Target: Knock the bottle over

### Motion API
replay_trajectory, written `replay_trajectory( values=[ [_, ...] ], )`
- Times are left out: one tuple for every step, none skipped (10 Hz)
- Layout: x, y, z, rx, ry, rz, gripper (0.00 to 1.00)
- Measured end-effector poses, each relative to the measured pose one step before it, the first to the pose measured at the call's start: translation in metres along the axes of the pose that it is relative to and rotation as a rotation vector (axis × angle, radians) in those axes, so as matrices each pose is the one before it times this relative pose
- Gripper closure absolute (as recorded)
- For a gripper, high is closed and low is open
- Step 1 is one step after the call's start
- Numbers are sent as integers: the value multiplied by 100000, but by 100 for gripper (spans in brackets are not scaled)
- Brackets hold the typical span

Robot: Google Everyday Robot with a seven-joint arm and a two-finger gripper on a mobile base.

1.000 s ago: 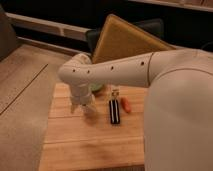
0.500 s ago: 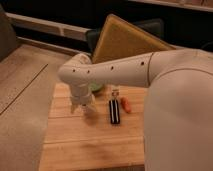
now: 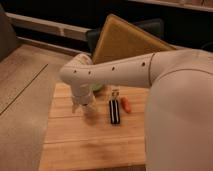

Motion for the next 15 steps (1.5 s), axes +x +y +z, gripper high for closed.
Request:
replay_trajectory(
  values=[
    [-704,-1287,-149,676,-2602,-896,35],
    [-1011,-2075,-297,1395,-3780,-909,35],
    [-817,-1632,-286,1034,-3037,-886,35],
    [-377,-745,-156,-181,-1575,-233,35],
    [-803,-2808,-352,-23,-3096,2406,35],
    [-75,4,-105,-446,-280,136,35],
    [-36,472,26,-559,-196,-656,35],
    [29,14,-52,117,110,-48,35],
    [55,-116,42,85,179,233,35],
    [144,-65,535,94,818,291,35],
    [216,-45,876,222,1425,921,35],
    [-49,-1647,1810,590,2043,3877,35],
    [-330,-832,883,-1442,646,2074,35],
    [-565,-990,888,-1635,177,1411,35],
    [-944,-1485,1080,-2673,437,1935,35]
  ],
)
